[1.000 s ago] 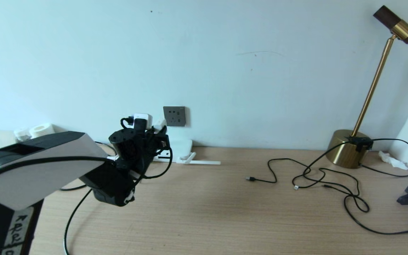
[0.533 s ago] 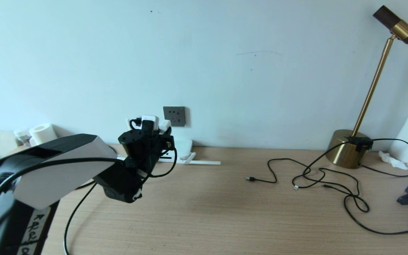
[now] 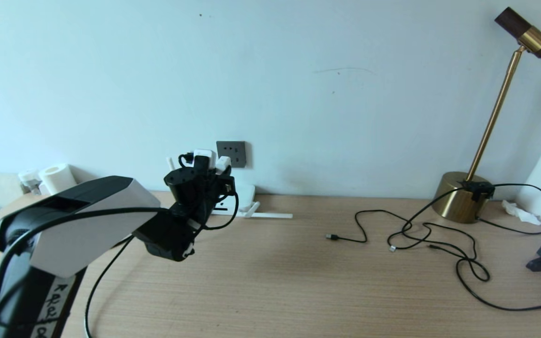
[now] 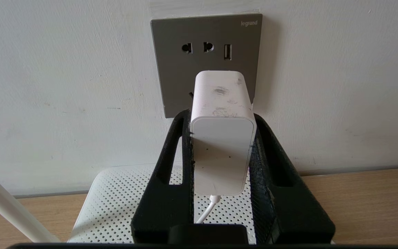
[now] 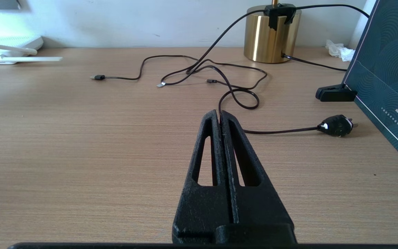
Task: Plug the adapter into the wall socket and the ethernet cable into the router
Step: Align plug and socket
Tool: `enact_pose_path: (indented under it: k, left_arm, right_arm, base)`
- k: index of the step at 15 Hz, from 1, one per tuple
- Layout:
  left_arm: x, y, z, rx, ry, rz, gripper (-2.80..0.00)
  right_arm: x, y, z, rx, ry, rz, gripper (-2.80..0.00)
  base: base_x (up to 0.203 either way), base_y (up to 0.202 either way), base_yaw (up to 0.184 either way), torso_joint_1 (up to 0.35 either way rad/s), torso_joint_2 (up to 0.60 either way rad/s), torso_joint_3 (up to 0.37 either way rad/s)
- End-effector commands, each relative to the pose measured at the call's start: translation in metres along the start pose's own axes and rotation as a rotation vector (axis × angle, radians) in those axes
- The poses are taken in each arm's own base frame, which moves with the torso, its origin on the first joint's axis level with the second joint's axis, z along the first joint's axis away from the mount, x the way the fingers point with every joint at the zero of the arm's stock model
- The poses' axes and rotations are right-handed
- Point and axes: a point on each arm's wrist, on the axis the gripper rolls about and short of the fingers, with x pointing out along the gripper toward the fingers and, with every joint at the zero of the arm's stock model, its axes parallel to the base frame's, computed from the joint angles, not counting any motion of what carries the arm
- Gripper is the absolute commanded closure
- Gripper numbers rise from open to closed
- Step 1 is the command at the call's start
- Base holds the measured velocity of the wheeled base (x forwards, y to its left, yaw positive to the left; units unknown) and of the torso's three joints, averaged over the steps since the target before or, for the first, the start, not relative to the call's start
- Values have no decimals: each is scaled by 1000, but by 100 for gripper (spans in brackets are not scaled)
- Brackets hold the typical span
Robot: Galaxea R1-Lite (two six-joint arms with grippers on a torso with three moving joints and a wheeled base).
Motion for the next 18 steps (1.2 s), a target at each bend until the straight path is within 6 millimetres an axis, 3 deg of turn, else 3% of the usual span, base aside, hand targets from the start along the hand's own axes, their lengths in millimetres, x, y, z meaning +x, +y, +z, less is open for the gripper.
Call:
enact_pose_path:
  k: [1, 18]
  left_arm:
    - [1, 0, -1, -1, -7, 3, 0]
    - [11, -1, 2, -4, -19, 14, 0]
  right_arm:
    - [1, 0, -3, 0, 10, -1, 0]
    - [1, 0, -3, 0, 10, -1, 0]
  base:
    - [0, 0, 0, 0, 0, 0]
    - [0, 0, 0, 0, 0, 0]
